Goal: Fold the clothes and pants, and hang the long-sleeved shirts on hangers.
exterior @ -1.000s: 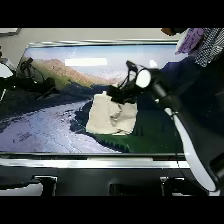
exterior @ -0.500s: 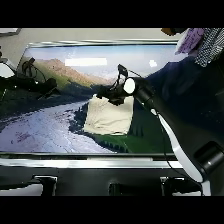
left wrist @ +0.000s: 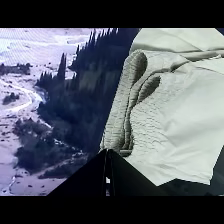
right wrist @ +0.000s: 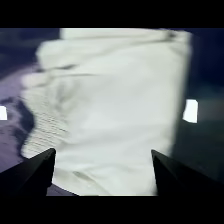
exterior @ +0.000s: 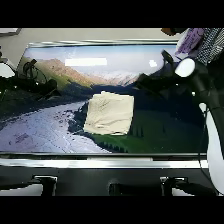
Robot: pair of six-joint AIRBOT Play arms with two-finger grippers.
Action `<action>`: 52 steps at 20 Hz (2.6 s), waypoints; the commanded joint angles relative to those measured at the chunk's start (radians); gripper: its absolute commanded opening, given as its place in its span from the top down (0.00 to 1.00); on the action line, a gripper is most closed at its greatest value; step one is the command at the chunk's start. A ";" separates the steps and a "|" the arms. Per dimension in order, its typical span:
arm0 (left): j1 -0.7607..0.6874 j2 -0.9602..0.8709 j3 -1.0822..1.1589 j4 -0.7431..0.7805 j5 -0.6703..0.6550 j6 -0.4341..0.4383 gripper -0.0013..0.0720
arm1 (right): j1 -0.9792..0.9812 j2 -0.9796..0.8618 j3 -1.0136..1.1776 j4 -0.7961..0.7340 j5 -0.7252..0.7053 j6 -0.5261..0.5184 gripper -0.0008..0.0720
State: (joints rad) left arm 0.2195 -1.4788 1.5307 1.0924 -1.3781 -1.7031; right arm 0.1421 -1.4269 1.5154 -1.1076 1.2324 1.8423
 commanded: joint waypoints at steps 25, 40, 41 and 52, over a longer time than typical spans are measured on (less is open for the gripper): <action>-0.034 0.000 0.000 -0.011 0.014 -0.010 0.97 | -0.018 -0.187 -0.539 0.698 -0.358 -0.544 0.40; -0.034 0.000 0.000 -0.011 0.005 -0.010 0.97 | -0.436 -0.088 -0.198 0.430 -0.286 -0.205 0.95; -0.034 0.000 0.000 -0.011 0.005 -0.009 0.97 | -0.498 -0.062 -0.198 0.362 -0.277 -0.152 0.95; -0.034 0.000 0.000 0.001 0.006 -0.006 0.97 | -1.035 0.143 -0.219 -0.507 0.112 0.175 0.95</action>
State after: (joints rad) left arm 0.1860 -1.4788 1.5307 1.0889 -1.3727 -1.7111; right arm -0.7952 -1.3060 1.3109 -1.3949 1.2015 1.9675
